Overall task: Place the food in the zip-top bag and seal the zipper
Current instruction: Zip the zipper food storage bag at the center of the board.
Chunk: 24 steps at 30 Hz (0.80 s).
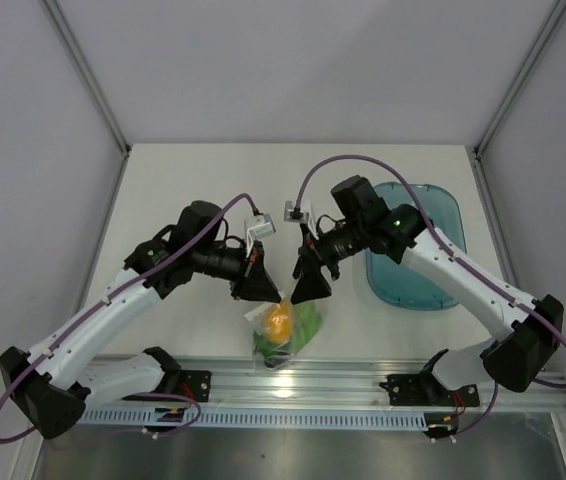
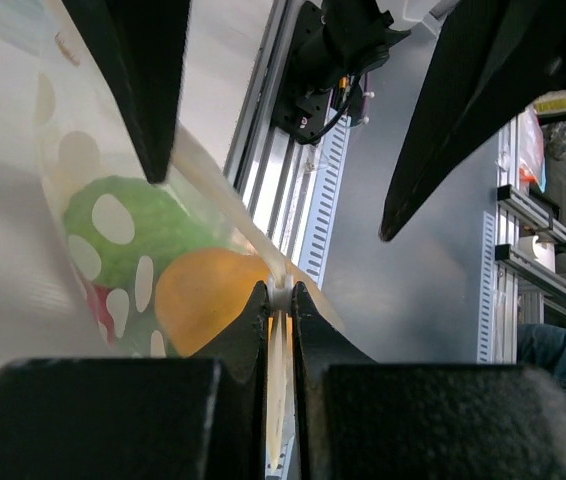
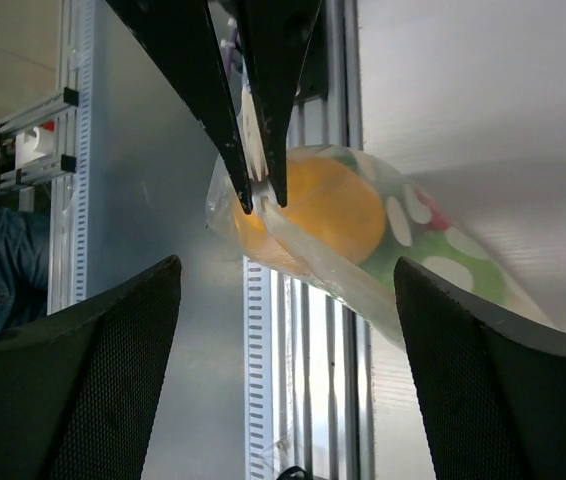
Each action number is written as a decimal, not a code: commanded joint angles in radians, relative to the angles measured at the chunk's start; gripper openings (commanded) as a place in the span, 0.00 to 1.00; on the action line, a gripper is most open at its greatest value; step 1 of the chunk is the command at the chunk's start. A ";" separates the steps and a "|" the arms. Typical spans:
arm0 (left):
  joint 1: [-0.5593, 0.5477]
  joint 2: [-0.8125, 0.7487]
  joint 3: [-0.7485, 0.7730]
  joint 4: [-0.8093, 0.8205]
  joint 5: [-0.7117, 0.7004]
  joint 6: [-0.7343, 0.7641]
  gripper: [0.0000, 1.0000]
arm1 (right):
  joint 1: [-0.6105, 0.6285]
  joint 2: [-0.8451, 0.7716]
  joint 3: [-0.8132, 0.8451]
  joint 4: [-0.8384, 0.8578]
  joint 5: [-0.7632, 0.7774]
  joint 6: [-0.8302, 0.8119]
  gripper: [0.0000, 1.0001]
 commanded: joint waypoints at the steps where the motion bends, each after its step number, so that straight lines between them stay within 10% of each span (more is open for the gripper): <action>1: 0.006 0.007 0.008 0.014 -0.001 0.008 0.01 | 0.029 -0.026 -0.070 0.043 -0.037 -0.019 0.87; 19: 0.006 -0.022 0.024 -0.007 0.016 0.025 0.01 | 0.070 0.016 -0.033 0.089 0.081 -0.013 0.71; 24: 0.006 -0.020 0.036 -0.010 0.017 0.026 0.01 | 0.081 0.058 -0.012 0.066 0.101 -0.023 0.45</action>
